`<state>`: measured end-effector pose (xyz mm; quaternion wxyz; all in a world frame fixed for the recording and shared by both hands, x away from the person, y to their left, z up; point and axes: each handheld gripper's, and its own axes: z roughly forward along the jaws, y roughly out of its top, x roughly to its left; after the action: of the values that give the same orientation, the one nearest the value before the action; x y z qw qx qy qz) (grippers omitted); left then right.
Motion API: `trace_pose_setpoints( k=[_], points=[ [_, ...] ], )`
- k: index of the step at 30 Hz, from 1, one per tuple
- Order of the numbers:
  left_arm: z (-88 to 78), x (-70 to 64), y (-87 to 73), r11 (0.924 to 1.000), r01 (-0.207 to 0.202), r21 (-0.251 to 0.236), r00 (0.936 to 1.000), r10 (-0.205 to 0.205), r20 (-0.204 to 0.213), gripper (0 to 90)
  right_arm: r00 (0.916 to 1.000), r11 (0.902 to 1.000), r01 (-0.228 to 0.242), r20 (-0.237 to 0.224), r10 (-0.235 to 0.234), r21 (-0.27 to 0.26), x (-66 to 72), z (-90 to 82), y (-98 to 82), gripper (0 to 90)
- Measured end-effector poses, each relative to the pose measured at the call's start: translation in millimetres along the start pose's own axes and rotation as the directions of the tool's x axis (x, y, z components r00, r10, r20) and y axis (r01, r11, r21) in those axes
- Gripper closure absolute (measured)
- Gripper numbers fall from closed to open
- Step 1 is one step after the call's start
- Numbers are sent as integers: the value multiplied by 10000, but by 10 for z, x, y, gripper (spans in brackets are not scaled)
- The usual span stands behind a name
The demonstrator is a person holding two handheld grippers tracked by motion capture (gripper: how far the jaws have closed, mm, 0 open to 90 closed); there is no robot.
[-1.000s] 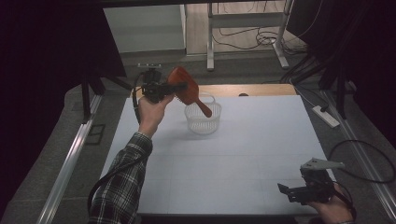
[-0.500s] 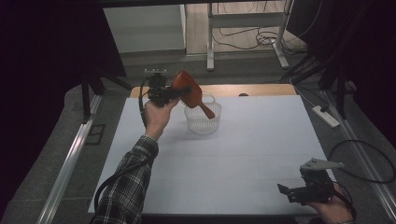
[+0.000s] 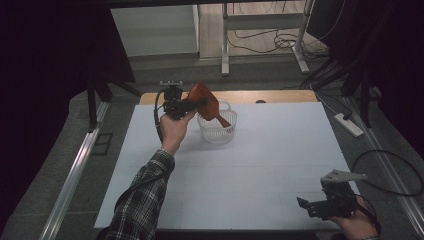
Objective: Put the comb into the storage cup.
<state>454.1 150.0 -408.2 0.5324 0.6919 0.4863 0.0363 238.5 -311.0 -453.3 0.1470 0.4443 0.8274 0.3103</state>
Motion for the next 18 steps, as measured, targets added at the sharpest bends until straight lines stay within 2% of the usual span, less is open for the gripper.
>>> trace_pose_setpoints(
  k=[18],
  points=[
    [111,74,-169,9991,413,68,9989,-412,-230,530,9999,9999,143,-22,-143,54,12,3,1,10]
  ],
)
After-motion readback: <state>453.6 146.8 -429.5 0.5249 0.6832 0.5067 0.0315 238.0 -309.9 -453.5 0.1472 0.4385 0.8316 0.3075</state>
